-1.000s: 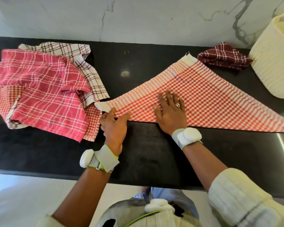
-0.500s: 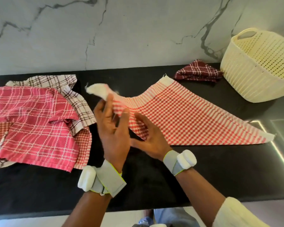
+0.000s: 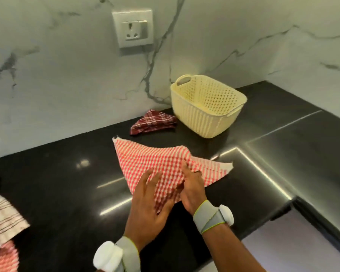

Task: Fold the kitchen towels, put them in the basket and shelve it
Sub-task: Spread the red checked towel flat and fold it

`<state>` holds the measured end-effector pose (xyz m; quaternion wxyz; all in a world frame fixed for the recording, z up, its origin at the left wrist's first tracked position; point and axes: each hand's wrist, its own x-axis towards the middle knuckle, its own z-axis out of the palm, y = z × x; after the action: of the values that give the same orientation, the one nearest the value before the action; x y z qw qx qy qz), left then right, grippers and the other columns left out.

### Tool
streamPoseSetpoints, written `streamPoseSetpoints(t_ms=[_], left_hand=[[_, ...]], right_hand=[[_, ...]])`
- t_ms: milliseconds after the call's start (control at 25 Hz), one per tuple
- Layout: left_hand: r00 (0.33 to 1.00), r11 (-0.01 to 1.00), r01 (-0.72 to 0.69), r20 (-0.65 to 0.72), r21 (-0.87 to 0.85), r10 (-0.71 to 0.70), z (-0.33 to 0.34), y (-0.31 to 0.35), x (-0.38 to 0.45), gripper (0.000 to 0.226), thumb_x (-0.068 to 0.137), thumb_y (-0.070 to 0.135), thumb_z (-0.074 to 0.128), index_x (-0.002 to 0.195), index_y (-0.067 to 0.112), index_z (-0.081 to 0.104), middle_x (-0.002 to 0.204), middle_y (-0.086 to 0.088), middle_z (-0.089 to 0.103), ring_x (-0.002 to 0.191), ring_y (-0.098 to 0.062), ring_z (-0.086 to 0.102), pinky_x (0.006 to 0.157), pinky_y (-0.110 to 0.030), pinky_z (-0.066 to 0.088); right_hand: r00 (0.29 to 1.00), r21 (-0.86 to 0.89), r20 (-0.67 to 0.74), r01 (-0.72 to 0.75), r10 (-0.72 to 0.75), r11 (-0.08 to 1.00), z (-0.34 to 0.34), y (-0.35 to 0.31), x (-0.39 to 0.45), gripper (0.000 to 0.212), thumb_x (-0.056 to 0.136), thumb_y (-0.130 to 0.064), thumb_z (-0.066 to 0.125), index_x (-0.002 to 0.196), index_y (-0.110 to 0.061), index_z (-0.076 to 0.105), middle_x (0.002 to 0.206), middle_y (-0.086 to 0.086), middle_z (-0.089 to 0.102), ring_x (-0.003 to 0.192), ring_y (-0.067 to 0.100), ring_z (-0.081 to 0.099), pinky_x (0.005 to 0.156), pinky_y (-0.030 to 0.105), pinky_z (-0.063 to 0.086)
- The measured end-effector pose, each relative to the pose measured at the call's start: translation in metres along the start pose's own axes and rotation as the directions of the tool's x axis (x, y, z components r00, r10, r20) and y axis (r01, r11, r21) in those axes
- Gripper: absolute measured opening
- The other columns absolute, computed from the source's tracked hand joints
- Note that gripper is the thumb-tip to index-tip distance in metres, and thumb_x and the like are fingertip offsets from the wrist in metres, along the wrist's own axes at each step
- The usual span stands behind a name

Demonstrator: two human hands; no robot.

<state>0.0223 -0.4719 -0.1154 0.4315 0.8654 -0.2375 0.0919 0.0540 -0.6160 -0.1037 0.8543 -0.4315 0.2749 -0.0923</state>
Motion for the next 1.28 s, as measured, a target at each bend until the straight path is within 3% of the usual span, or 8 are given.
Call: streamPoseSetpoints(t_ms=[160, 280, 440, 640, 840, 1000, 1120, 1280], left_hand=[[0.988, 0.968, 0.006, 0.151, 0.252, -0.045, 0.02, -0.033, -0.011, 0.074, 0.077, 0.022, 0.053, 0.149, 0.02, 0.033, 0.157, 0.0, 0.023, 0.144, -0.022, 0.023, 0.112, -0.053, 0.032], [0.984, 0.961, -0.027, 0.175, 0.275, -0.023, 0.02, -0.039, 0.0, 0.076, 0.071, 0.008, 0.047, 0.146, 0.021, 0.038, 0.156, 0.0, 0.027, 0.143, -0.025, 0.027, 0.115, -0.047, 0.027], [0.986, 0.975, 0.085, 0.125, 0.206, -0.112, 0.023, -0.041, -0.01, 0.071, 0.079, 0.0, 0.043, 0.145, 0.025, 0.041, 0.157, 0.004, 0.027, 0.144, -0.019, 0.025, 0.116, -0.039, 0.024], [0.985, 0.965, 0.061, 0.138, 0.254, -0.099, 0.018, -0.046, -0.011, 0.067, 0.08, 0.005, 0.038, 0.143, 0.027, 0.044, 0.152, 0.005, 0.037, 0.142, -0.021, 0.03, 0.113, -0.044, 0.028], [0.987, 0.958, -0.009, 0.158, 0.287, -0.038, 0.014, -0.052, -0.007, 0.076, 0.074, -0.003, 0.041, 0.142, 0.03, 0.044, 0.147, 0.01, 0.036, 0.14, -0.012, 0.026, 0.118, -0.027, 0.016], [0.967, 0.942, -0.011, 0.245, 0.334, -0.075, 0.012, -0.054, -0.004, 0.068, 0.079, 0.007, 0.033, 0.14, 0.034, 0.047, 0.151, 0.008, 0.036, 0.144, -0.018, 0.024, 0.119, -0.039, 0.019], [0.945, 0.923, -0.011, 0.306, 0.385, -0.116, 0.001, -0.049, -0.002, 0.062, 0.084, 0.021, 0.025, 0.141, 0.038, 0.042, 0.152, 0.013, 0.03, 0.144, -0.014, 0.022, 0.118, -0.036, 0.014], [0.928, 0.835, 0.026, 0.298, 0.549, -0.225, -0.024, -0.041, -0.008, 0.052, 0.081, 0.039, 0.035, 0.127, 0.036, 0.06, 0.133, 0.01, 0.059, 0.123, -0.018, 0.056, 0.101, -0.043, 0.039]], right_hand=[[0.999, -0.042, -0.034, -0.021, 0.019, 0.999, -0.027, -0.016, 0.008, 0.036, 0.095, -0.014, 0.056, 0.131, -0.007, 0.052, 0.13, 0.011, 0.06, 0.116, 0.026, 0.059, 0.107, 0.049, 0.041], [0.997, -0.04, -0.079, 0.002, -0.005, 0.999, -0.042, -0.037, 0.014, 0.043, 0.097, -0.034, 0.053, 0.135, -0.015, 0.044, 0.133, 0.004, 0.057, 0.12, 0.023, 0.055, 0.107, 0.044, 0.041], [0.997, 0.099, -0.083, -0.003, 0.011, 0.995, -0.064, -0.063, 0.015, 0.05, 0.098, -0.044, 0.042, 0.14, -0.016, 0.041, 0.134, 0.004, 0.055, 0.122, 0.023, 0.053, 0.101, 0.039, 0.043], [0.968, 0.14, -0.247, 0.073, -0.036, 0.987, -0.084, -0.05, 0.012, 0.025, 0.1, -0.026, 0.047, 0.121, -0.017, 0.057, 0.119, 0.004, 0.064, 0.105, 0.019, 0.061, 0.093, 0.042, 0.048], [0.925, 0.105, -0.379, 0.075, -0.03, 0.992, -0.099, -0.045, 0.013, 0.039, 0.101, -0.011, 0.043, 0.139, -0.012, 0.047, 0.126, 0.01, 0.06, 0.112, 0.026, 0.059, 0.082, 0.037, 0.052], [0.918, 0.036, -0.391, 0.087, -0.066, 0.996, -0.104, -0.044, 0.01, 0.029, 0.099, -0.015, 0.049, 0.126, -0.014, 0.057, 0.112, 0.009, 0.066, 0.102, 0.025, 0.064, 0.073, 0.035, 0.055], [0.907, -0.06, -0.413, 0.071, -0.089, 0.996, -0.104, -0.038, 0.013, 0.028, 0.096, -0.014, 0.055, 0.124, -0.013, 0.059, 0.111, 0.007, 0.067, 0.102, 0.024, 0.064, 0.075, 0.034, 0.055], [0.915, -0.148, -0.4, -0.007, -0.054, 0.989, -0.08, -0.028, 0.038, 0.017, 0.094, -0.012, 0.058, 0.109, -0.016, 0.065, 0.105, 0.005, 0.067, 0.1, 0.022, 0.064, 0.086, 0.04, 0.054]])
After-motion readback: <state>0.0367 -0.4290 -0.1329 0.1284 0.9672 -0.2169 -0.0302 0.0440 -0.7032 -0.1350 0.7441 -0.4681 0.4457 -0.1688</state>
